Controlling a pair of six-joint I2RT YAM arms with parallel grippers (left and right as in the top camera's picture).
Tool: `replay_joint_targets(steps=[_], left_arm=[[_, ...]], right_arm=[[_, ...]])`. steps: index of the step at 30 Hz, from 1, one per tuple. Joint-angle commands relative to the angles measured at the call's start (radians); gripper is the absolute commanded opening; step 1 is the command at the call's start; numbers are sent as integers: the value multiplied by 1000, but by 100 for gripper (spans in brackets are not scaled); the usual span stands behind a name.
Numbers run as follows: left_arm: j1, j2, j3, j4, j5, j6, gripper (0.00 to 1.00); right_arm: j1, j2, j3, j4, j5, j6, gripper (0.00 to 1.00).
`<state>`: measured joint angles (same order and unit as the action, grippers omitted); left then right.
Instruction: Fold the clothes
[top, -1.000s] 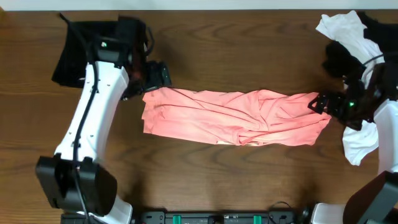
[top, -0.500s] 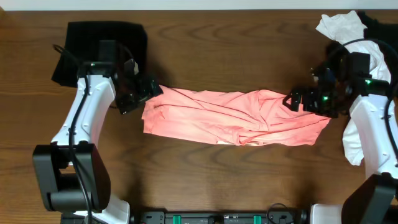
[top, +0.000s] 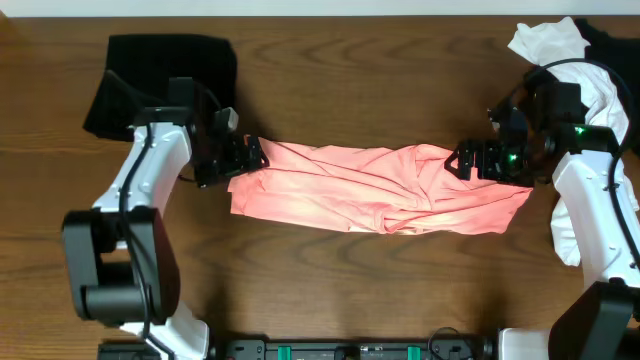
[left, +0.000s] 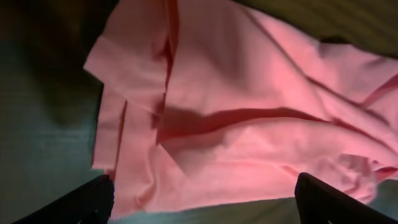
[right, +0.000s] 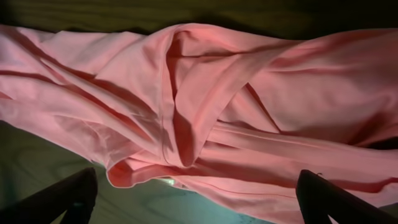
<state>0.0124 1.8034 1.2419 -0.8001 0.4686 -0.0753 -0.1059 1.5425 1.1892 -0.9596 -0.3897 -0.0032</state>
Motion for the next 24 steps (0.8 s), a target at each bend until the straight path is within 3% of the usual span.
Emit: replay_joint_targets(steps=[1,24], left_arm=[[5,42,-8,15,7,85,92],[54,72,-76,148,-12,151,92]], right_arm=[[15,-2,-1,-1,-11,17,99],[15,-2,-1,7,-11,17,99]])
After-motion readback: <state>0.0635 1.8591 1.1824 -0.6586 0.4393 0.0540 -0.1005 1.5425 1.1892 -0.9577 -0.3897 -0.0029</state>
